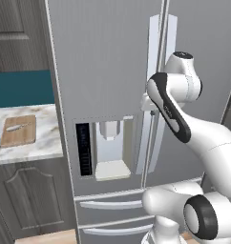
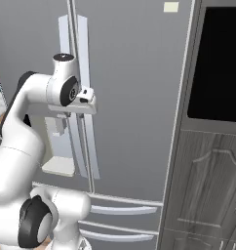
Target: Retrieve a lemon from the fridge and place it on the cutting board with the fish.
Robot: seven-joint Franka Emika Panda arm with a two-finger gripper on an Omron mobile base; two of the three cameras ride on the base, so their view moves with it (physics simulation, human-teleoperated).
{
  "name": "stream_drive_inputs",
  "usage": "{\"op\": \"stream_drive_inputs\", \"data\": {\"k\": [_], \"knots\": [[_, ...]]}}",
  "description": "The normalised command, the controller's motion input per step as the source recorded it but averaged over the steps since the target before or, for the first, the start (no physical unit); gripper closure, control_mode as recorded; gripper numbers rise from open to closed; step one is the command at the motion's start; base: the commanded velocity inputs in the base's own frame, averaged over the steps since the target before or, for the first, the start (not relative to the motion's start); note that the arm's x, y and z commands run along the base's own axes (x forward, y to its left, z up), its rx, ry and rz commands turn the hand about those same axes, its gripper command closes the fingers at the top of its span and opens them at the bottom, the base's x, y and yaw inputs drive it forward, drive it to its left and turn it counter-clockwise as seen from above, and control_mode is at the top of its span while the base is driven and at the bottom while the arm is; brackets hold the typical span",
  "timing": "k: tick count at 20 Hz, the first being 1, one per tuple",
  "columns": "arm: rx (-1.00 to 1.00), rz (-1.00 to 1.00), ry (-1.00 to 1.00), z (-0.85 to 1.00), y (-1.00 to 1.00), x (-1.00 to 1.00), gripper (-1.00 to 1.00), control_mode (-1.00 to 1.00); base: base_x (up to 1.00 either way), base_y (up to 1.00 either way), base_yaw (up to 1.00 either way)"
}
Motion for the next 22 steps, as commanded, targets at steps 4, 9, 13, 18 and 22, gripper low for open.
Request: {"op": "stream_drive_inputs", "data": {"k": [4, 9, 13, 18, 22], "knots": [[0.00, 0.00, 0.00, 0.00, 0.00, 0.00, -1.00, 1.00, -0.18, 0.00, 0.00], [0.00, 0.00, 0.00, 0.00, 0.00, 0.00, -1.00, 1.00, -0.47, 0.00, -0.01], [0.00, 0.00, 0.00, 0.00, 0.00, 0.00, -1.00, 1.00, -0.43, 0.00, -0.02], [0.00, 0.00, 0.00, 0.00, 0.00, 0.00, -1.00, 1.00, -0.29, 0.00, -0.02], [0.00, 0.00, -0.05, 0.00, 0.00, 0.09, -1.00, -1.00, 0.00, 0.00, 0.00]]}}
